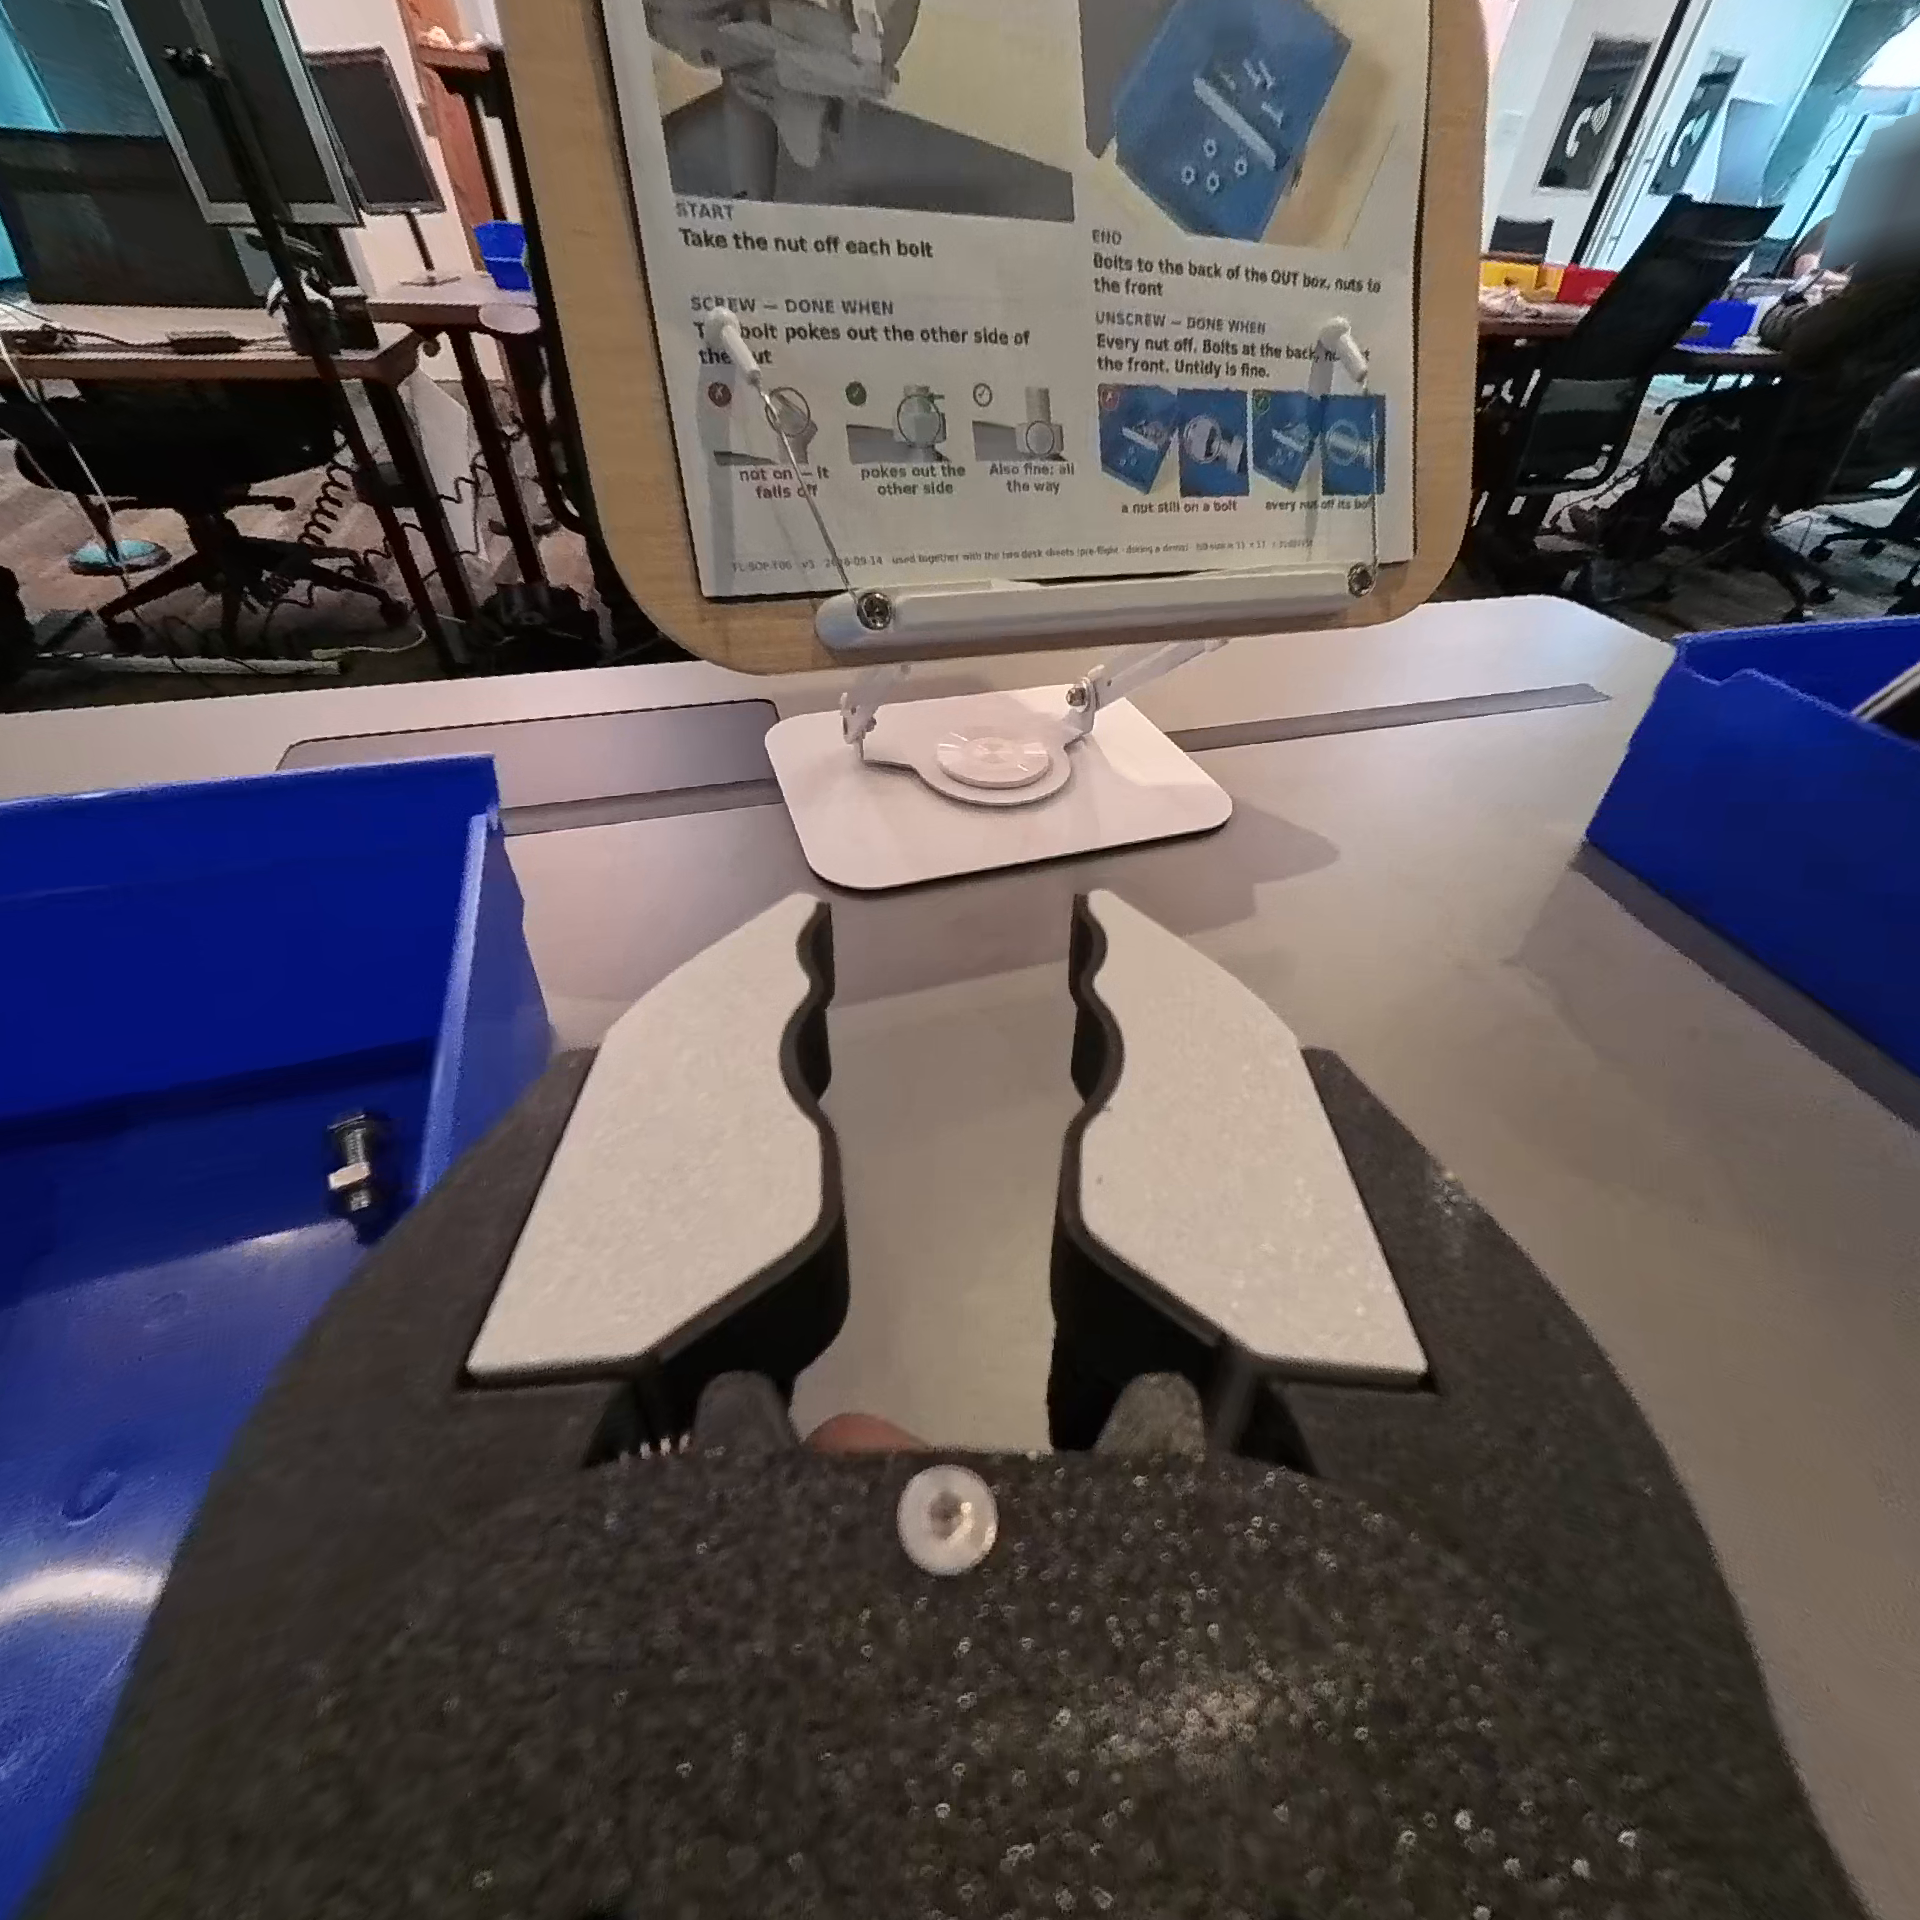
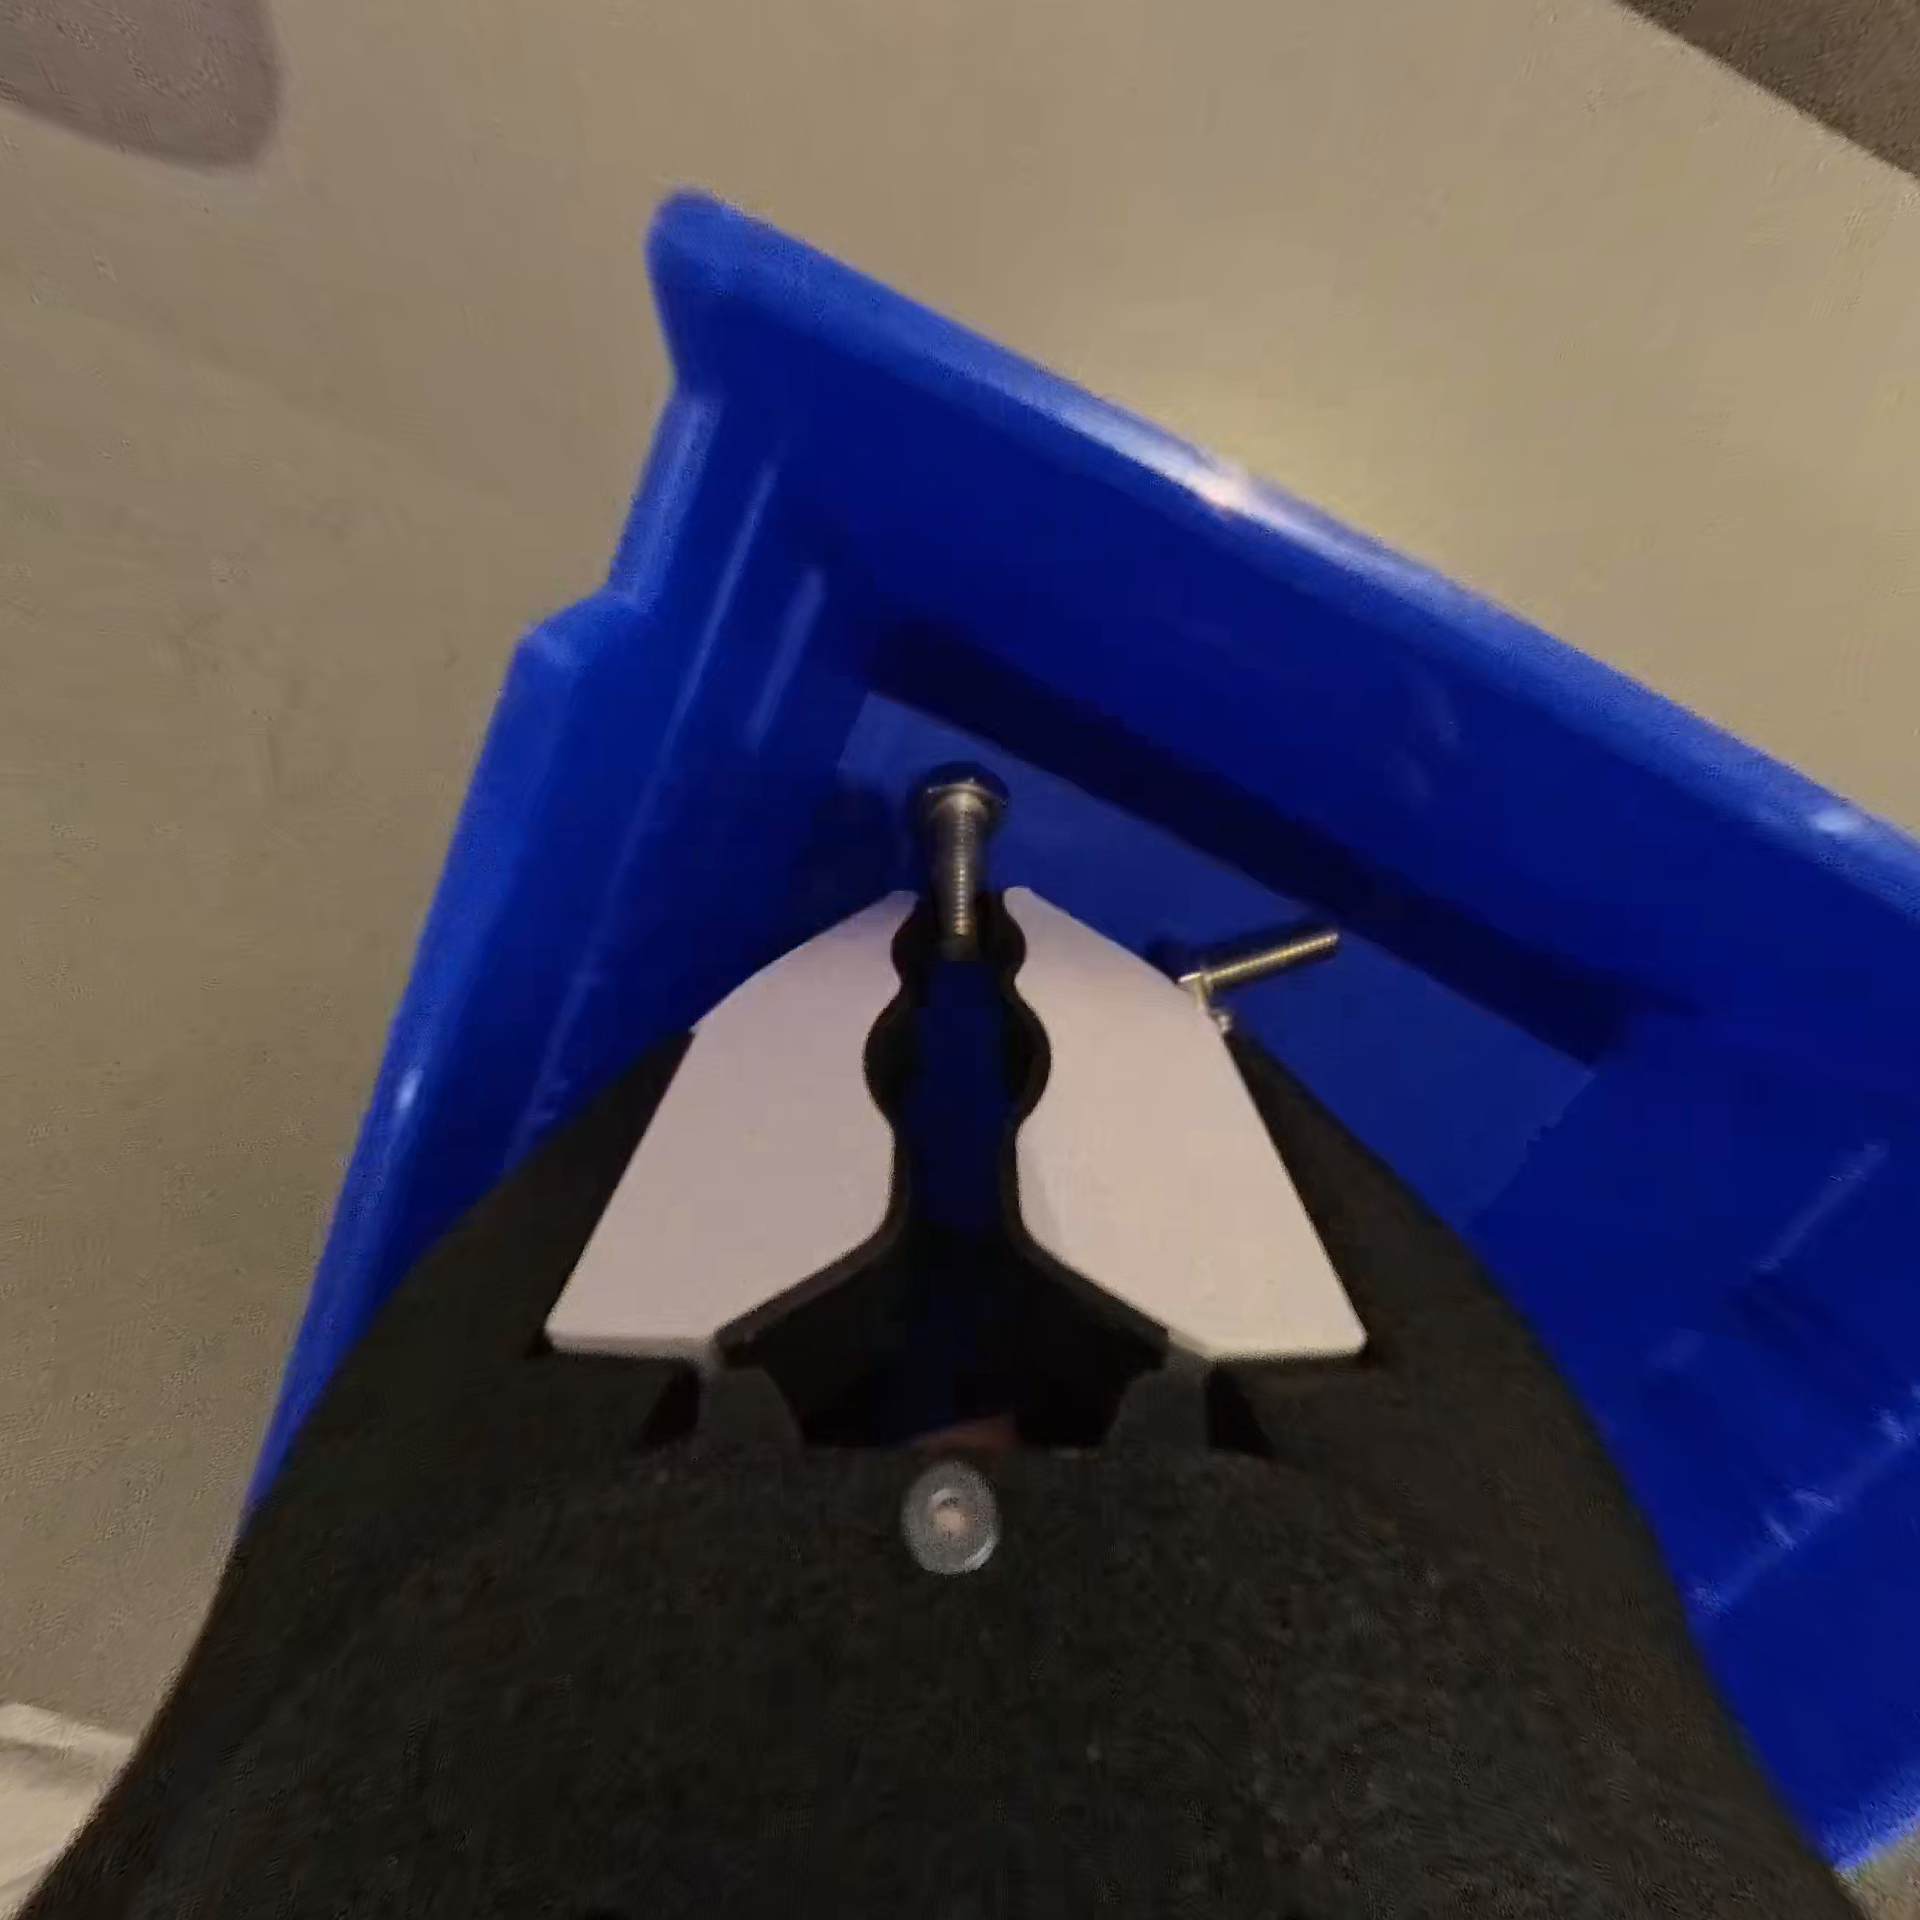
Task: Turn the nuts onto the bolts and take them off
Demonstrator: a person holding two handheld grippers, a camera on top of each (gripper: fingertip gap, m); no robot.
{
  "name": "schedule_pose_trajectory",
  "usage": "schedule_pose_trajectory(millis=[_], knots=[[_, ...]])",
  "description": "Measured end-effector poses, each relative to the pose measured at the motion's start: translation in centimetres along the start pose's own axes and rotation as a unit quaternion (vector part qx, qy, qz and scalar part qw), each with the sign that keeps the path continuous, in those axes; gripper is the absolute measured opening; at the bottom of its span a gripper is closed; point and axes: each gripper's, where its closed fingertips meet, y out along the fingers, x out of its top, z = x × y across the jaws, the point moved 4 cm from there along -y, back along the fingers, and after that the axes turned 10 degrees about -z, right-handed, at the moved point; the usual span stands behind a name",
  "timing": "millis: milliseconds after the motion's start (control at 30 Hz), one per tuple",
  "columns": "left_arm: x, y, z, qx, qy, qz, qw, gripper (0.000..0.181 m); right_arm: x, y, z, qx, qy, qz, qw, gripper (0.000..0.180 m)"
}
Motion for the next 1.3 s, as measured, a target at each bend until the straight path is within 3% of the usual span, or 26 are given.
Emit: schedule_pose_trajectory(millis=[200,300,400,500,600,733,867,1000,1167,1300], knots=[[-0.3,0.2,-0.2,-0.002,0.002,0.010,1.000,0.045,-0.2,1.5,-0.9,-0.016,0.001,0.019,1.000,0.011],[-0.4,0.2,-0.2,-0.003,0.004,0.012,1.000,0.045,-1.7,1.8,-1.0,-0.005,0.006,0.064,0.998,0.034],[-0.6,0.3,-0.3,-0.004,0.005,0.015,1.000,0.045,-1.8,0.8,-1.1,-0.018,-0.003,0.051,0.999,0.039],[-0.6,0.3,-0.4,-0.005,0.005,0.016,1.000,0.045,0.6,-4.2,-0.5,-0.074,-0.023,-0.075,0.994,0.043],[-0.7,0.4,-0.4,-0.006,0.005,0.018,1.000,0.045,2.3,-11.4,5.1,-0.095,-0.073,-0.276,0.954,0.045],[-0.9,0.5,-0.6,-0.008,0.005,0.024,1.000,0.045,-0.5,-16.0,17.6,0.028,-0.119,-0.462,0.878,0.046],[-1.3,0.6,-0.8,-0.011,0.007,0.033,0.999,0.045,-5.0,-11.6,27.5,0.205,-0.111,-0.480,0.846,0.048],[-2.0,0.8,-1.4,-0.033,0.006,0.056,0.998,0.045,-7.4,-5.1,31.1,0.205,-0.157,-0.465,0.847,0.047],[-1.3,-0.3,-4.1,-0.142,-0.013,0.095,0.985,0.047,-7.5,-5.4,31.8,0.202,-0.182,-0.477,0.836,0.043],[2.2,-5.0,-3.1,-0.216,0.067,0.122,0.966,0.049,-8.4,-4.8,31.1,0.217,-0.178,-0.450,0.848,0.044]])
